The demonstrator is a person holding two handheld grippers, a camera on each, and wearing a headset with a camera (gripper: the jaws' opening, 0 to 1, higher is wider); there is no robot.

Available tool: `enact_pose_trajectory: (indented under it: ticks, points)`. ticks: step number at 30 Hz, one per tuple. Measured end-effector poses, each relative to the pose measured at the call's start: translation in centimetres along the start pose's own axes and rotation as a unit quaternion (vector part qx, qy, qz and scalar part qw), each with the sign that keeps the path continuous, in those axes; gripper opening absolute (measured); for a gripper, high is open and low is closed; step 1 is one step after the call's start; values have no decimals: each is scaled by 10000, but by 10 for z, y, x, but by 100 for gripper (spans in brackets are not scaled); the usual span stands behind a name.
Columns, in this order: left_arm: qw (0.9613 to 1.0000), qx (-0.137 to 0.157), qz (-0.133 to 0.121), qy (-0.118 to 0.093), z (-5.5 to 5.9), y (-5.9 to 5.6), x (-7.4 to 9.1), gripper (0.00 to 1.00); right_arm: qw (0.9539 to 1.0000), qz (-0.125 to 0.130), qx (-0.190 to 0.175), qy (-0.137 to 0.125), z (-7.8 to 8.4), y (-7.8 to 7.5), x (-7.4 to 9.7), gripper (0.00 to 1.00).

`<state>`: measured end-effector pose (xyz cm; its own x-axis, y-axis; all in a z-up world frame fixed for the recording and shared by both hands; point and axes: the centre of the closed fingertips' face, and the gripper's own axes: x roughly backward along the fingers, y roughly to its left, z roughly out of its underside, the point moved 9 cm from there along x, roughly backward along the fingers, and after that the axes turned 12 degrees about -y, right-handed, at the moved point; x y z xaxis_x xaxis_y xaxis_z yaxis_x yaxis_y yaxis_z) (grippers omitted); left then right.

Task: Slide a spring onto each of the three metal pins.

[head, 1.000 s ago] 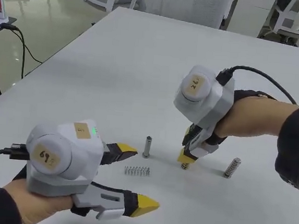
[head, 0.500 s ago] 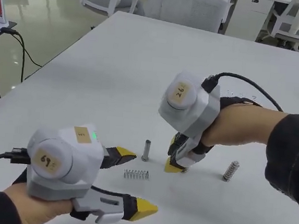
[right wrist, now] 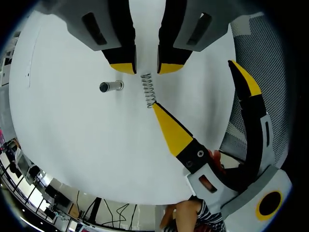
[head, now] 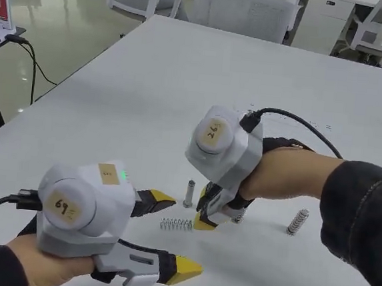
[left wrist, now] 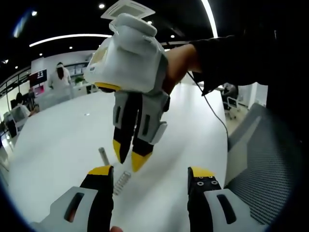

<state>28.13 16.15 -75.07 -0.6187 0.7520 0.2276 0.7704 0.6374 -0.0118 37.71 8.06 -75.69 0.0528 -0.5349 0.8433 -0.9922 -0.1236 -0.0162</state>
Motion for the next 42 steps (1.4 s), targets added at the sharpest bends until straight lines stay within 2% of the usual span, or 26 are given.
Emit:
enact_pose_trajectory:
  ticks: [7,23,35,42]
  points:
    - [10000,3,7,31,1,0,0,57,10000,6,44,-87,-2,0,-12,13]
    - [10000,25,7,60,2,0,0,56,9999,-62,130,23,4,2,-27,10]
    - [10000,12,23,76,2,-1,0,56,9998,-46,184,110,5,6,-25,8]
    - [9999,-3,55,96,2,-1,-1,55,9995,-124,138,264,11,10,-14,8]
